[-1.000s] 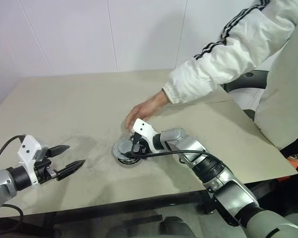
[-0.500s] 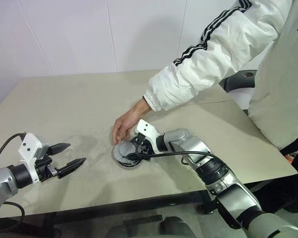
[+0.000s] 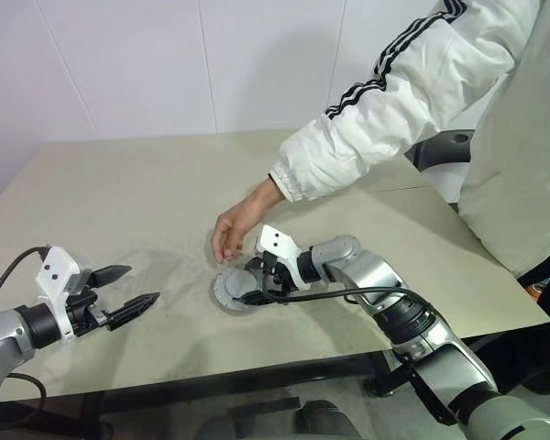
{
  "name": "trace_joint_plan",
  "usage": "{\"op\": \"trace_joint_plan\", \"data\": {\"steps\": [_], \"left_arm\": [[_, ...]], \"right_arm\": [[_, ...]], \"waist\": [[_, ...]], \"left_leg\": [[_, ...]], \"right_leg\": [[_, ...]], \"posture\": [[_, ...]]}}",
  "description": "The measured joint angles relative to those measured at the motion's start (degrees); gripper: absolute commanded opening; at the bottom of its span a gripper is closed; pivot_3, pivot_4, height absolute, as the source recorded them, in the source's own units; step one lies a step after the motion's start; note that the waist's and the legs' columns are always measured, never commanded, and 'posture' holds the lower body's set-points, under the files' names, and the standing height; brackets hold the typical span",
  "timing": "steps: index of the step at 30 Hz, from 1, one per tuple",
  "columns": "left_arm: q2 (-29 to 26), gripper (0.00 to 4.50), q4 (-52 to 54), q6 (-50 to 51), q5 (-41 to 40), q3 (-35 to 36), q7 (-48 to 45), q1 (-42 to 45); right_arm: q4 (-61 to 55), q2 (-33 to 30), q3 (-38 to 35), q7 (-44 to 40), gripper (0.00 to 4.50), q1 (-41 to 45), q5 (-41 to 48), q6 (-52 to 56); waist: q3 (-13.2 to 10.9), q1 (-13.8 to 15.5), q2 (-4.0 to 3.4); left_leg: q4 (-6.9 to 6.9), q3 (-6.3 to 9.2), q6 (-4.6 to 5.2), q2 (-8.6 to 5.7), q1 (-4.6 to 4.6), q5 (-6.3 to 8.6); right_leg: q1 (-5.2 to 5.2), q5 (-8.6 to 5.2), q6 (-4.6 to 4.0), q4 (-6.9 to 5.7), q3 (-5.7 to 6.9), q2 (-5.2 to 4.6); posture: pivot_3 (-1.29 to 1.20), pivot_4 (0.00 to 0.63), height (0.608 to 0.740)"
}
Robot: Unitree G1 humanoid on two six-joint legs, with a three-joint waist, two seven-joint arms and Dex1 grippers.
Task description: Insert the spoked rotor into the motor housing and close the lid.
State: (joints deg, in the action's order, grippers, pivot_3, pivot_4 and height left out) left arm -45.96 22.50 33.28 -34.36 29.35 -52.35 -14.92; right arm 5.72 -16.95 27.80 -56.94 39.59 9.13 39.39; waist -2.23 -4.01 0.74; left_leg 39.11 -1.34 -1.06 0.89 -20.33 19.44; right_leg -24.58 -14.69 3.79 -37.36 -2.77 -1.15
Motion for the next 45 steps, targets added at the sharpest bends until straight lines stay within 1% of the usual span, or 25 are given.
{"op": "trace_joint_plan", "data": {"steps": [10,16,27,45], "left_arm": [[-0.16,4.50,0.00,0.11,0.00,-0.44,0.02,0.03],[-0.63,4.50,-0.02,0.11,-0.01,-0.59,-0.09,0.72],[-0.98,4.50,-0.91,0.07,0.01,-1.54,-0.62,1.84],[-1.06,4.50,-0.89,0.03,0.02,-1.48,-0.62,0.86]], "right_arm": [[-0.22,-0.16,-0.32,-0.15,4.46,0.00,-0.42,-0.83],[-6.07,-4.75,-3.45,-2.59,4.46,-0.10,2.53,1.66],[-8.20,-10.94,-4.27,-5.87,4.46,-0.96,3.59,1.76],[-7.75,-8.17,-1.72,-5.37,4.46,-1.44,2.52,-1.10]], "waist": [[0.00,0.05,0.00],[0.01,0.19,0.01],[0.00,0.15,0.01],[0.01,0.22,0.02]], "left_leg": [[0.01,0.00,0.00,0.00,0.00,0.00],[0.02,0.00,0.00,-0.01,0.01,0.00],[0.03,0.00,0.01,0.00,0.04,0.00],[0.04,0.00,0.00,0.01,0.05,0.00]], "right_leg": [[0.00,0.00,0.00,-0.01,0.00,0.00],[0.04,0.00,0.00,0.01,0.01,-0.01],[0.06,0.00,0.00,0.00,0.00,0.04],[0.06,0.00,0.00,-0.02,0.00,0.05]], "posture": [[0.00,0.000,0.740],[0.00,0.000,0.740],[0.00,0.000,0.740],[0.00,0.000,0.740]]}}
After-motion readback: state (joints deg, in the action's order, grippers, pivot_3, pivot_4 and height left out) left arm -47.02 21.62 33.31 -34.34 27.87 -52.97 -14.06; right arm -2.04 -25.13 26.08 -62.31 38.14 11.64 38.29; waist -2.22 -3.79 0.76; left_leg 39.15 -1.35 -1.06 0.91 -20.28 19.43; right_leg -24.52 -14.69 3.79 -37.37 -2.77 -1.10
